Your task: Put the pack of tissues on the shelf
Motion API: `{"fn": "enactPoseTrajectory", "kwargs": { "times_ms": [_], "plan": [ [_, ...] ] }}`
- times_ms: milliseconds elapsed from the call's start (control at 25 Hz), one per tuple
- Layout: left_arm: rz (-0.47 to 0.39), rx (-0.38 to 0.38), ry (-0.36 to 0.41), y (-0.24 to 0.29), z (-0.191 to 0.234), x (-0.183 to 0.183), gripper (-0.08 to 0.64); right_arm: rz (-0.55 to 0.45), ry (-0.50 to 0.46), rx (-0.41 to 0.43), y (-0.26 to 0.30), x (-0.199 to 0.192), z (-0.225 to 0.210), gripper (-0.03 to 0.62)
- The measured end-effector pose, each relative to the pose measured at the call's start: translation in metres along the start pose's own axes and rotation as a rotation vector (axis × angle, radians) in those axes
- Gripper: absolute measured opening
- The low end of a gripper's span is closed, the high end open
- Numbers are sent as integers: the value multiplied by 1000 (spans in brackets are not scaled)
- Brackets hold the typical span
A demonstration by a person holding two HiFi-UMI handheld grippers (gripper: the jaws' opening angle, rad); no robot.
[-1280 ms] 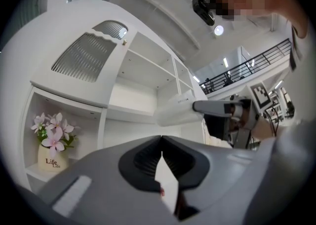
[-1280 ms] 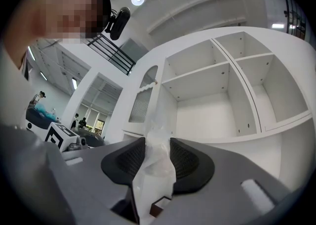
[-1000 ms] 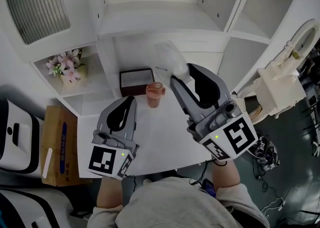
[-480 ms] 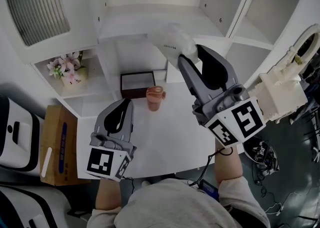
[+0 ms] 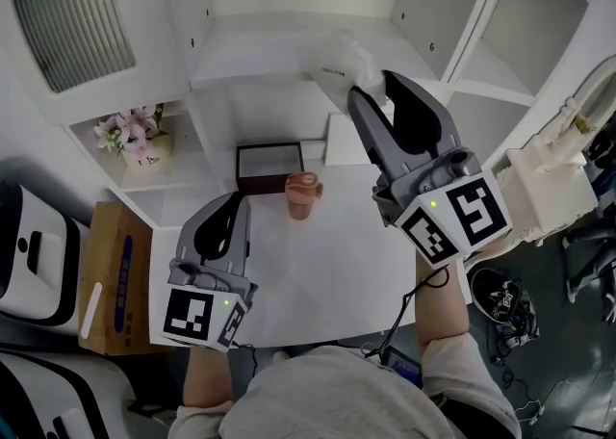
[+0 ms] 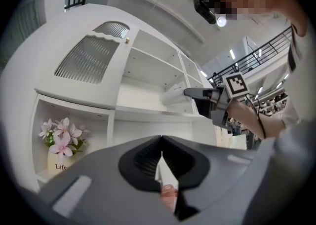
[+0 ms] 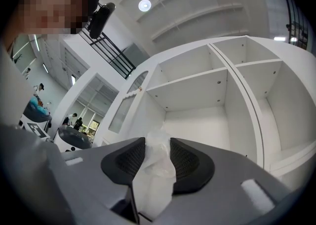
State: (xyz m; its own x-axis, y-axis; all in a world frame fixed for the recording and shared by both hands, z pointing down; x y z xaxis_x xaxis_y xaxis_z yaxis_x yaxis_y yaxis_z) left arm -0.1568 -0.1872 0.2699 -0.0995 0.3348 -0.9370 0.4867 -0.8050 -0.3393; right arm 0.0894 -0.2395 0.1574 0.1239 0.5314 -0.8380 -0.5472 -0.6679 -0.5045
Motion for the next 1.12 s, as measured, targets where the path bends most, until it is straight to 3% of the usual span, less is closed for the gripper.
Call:
{"fn": "enactPoseTrajectory", "kwargs": {
  "times_ms": [1120],
  "plan": [
    [35, 117, 50, 12, 10, -7, 2, 49, 36, -38, 47, -45, -36, 187]
  ]
}}
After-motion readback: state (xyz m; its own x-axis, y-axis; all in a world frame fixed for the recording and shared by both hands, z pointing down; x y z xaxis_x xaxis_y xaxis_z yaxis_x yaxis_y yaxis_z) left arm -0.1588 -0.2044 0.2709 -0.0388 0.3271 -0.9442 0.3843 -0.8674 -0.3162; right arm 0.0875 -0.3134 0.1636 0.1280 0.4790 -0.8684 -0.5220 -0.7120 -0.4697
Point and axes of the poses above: the fingertips, and each gripper's own axes: y forward along the fingers, z to its left, x out of its top, the point moved 9 cm from there along -y, backward along the fingers, and after that the axes turned 12 degrees about -z, right-handed, at the moved point
